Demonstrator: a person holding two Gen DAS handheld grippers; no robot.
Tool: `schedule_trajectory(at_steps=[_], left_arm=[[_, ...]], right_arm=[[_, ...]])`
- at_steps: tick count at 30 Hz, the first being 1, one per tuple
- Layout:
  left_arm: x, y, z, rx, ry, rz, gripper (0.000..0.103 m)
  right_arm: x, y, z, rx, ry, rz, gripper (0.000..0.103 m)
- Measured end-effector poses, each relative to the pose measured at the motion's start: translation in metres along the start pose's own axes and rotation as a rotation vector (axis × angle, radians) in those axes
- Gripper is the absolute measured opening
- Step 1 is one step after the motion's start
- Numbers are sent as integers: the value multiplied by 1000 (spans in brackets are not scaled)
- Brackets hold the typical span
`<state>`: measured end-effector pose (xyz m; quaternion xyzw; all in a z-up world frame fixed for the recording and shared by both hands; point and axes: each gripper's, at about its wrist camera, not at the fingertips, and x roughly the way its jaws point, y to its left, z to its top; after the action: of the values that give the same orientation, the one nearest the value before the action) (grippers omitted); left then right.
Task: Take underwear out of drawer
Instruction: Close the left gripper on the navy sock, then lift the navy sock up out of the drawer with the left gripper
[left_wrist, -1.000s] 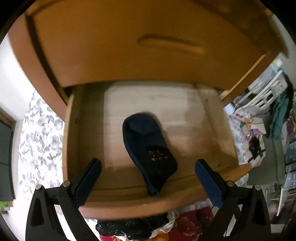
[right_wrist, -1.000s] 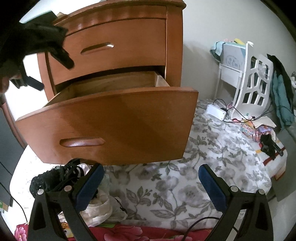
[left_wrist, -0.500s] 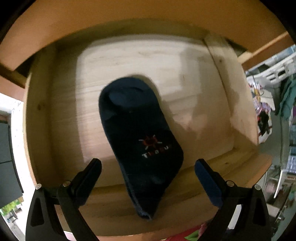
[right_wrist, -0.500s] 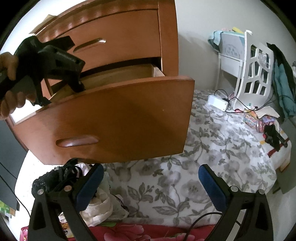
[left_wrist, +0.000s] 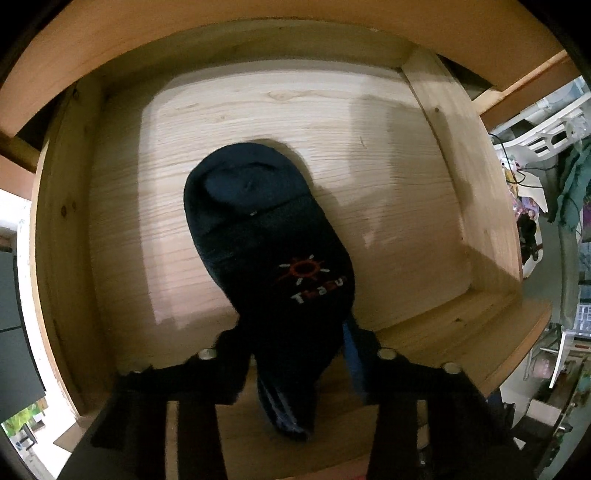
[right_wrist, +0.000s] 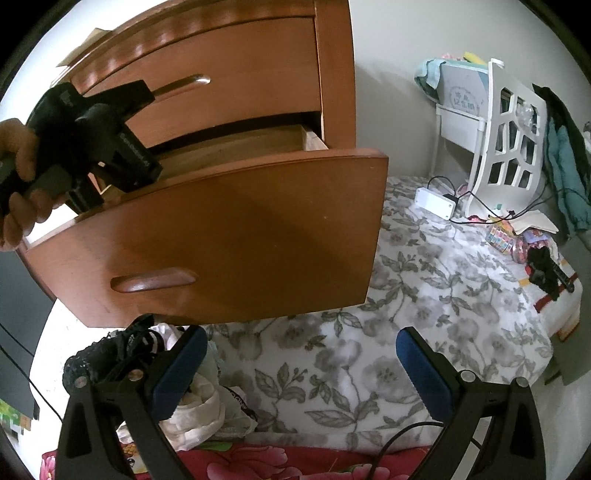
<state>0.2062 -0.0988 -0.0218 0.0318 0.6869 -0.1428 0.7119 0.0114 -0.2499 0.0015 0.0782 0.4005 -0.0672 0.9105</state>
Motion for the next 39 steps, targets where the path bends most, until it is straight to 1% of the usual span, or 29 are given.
schedule_trajectory(at_steps=[2, 3, 8, 13, 18, 21, 24, 27, 30, 34, 39], left_arm=[[-3, -1, -5, 1, -20, -5, 30], [-9, 8, -3, 8, -36, -8, 28], [-25, 13, -11, -3, -116, -43, 21], [-55, 25, -23, -14, -234, -98, 20], [-86, 27, -38, 5, -354, -148, 20], [-108, 26, -50, 22, -438, -168, 20], [-133, 26, -69, 38, -540, -183, 20], [-147, 27, -79, 46, -613, -184, 20], [-167, 27, -94, 60, -685, -169, 20], [-184, 30, -112, 69, -758, -150, 20], [-200, 36, -140, 49, -832, -135, 20]], right_arm=[[-1, 1, -1, -2, -3, -2, 103], [-1, 1, -1, -2, -4, -3, 103], [-2, 2, 0, -3, -4, -7, 103], [-4, 4, 0, -10, -9, -15, 103], [-5, 5, -1, -17, -12, -22, 103], [-6, 6, 0, -20, -13, -26, 103], [-8, 7, 0, -24, -18, -31, 103], [-10, 9, 0, -34, -24, -37, 103], [-12, 9, 0, -39, -29, -40, 103], [-14, 11, 0, -48, -36, -47, 103], [-16, 14, 0, -64, -45, -54, 103]])
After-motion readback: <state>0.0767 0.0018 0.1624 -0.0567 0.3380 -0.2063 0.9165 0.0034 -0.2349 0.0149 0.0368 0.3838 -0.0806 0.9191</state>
